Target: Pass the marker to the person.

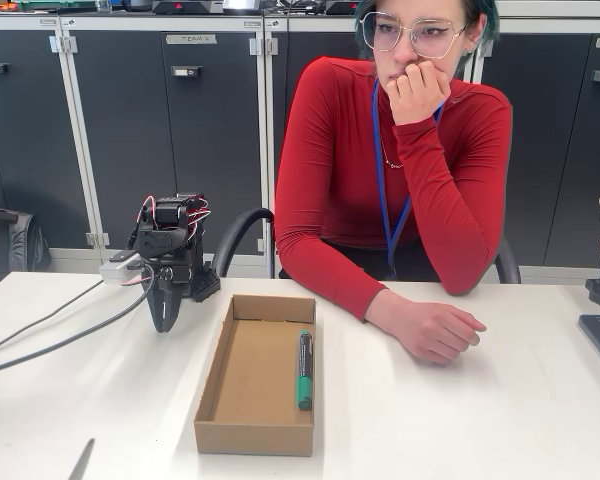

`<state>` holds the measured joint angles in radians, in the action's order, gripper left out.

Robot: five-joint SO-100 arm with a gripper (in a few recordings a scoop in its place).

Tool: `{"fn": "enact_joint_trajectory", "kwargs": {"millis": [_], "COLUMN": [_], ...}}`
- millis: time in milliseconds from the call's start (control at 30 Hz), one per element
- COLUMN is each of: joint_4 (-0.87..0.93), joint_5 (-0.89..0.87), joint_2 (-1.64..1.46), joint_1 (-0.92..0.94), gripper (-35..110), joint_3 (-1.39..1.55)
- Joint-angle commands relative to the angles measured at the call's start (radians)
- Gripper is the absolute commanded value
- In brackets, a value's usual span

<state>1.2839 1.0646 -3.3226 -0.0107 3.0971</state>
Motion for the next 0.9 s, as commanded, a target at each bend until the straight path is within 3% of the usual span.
{"fn": "enact_joint_trajectory", "kwargs": {"millis": [0,167,633,867], "joint_4": [0.005,0.0,0.0,0.0], "joint_5": [0.003,-0.149,-0.144,-0.144], "joint_2": [-0.008,-0.008,-0.008,-0.008], "joint_1": [-0.014,-0.028,-0.028,-0.029], "gripper": [5,7,7,0], "joint_3": [-0.015,-0.015,-0.015,-0.015]}}
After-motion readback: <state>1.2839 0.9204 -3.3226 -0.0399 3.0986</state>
